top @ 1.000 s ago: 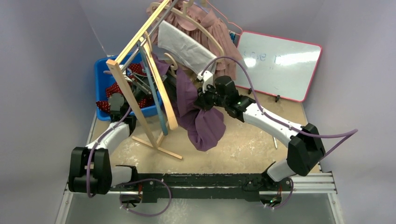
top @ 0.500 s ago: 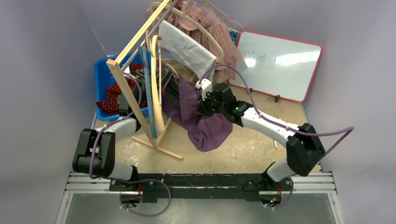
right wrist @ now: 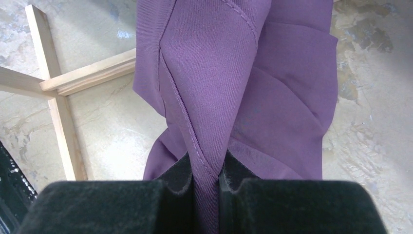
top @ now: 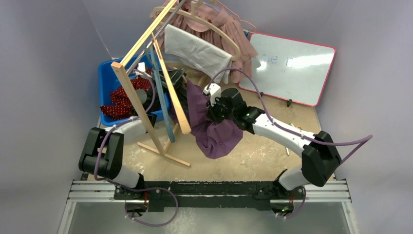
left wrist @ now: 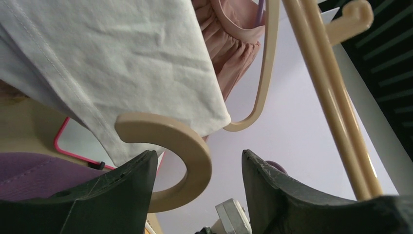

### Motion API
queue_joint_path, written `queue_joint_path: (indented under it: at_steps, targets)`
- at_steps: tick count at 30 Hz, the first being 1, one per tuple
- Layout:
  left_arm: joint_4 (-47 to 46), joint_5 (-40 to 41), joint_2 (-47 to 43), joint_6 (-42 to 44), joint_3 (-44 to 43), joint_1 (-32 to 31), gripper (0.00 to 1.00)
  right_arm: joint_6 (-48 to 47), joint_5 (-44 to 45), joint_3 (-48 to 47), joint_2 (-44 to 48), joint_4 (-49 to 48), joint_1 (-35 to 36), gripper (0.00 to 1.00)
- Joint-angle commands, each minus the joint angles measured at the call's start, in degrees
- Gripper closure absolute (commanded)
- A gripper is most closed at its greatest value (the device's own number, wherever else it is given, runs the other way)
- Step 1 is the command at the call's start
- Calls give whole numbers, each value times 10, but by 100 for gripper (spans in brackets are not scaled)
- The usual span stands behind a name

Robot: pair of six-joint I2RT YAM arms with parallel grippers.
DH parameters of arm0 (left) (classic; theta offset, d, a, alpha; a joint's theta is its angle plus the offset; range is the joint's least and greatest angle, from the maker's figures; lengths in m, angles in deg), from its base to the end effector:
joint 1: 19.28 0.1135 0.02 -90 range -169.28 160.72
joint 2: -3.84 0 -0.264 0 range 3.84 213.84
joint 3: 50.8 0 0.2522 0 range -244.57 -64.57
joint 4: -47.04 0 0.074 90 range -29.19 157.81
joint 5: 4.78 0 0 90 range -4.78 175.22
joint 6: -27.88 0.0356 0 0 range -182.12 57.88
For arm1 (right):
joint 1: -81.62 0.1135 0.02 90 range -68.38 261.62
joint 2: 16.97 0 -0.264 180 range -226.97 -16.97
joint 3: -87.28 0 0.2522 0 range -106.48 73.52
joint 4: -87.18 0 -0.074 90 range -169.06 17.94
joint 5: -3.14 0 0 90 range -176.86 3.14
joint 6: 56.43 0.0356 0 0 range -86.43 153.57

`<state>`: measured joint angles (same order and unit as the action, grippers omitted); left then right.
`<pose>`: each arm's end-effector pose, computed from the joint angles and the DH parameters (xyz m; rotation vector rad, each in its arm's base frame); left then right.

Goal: Remove the skirt from the hanger

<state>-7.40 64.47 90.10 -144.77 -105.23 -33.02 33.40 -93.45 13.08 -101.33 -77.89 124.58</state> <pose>0.3041 -0.0873 0.2852 -0.4536 1.3098 -1.6574 0.2470 0.2356 0.2854 -0.8250 1.8828 0.5867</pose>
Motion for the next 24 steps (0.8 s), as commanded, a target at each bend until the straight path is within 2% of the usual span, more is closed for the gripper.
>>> queue_joint_path:
  at_steps: [1,5,6,8,10,12,15,17,20,24]
  targets:
    - [40,34,-10,42,-32,-8,38,-16,6,-5,38,-25,9,100]
    - [19,44,13,12,-36,-9,46,-13,16,3,42,-25,10,100]
    - [18,54,15,6,-31,-9,51,-13,17,5,43,-26,11,100]
    - [42,73,20,-8,-33,-9,68,-10,18,2,44,-20,11,97]
    - [35,77,27,-24,-39,-9,77,-3,21,0,45,-10,11,93]
    - [29,78,30,-33,-44,-9,87,17,39,2,49,-2,10,85]
    - [52,89,21,-35,-49,-9,98,78,54,22,61,13,10,64]
    - [63,98,12,-37,-47,-9,100,103,71,38,74,24,10,51]
    - [71,105,1,-38,-48,-9,100,144,78,67,96,48,10,38]
    - [74,120,-4,-54,-46,-9,100,169,48,118,132,30,10,31]
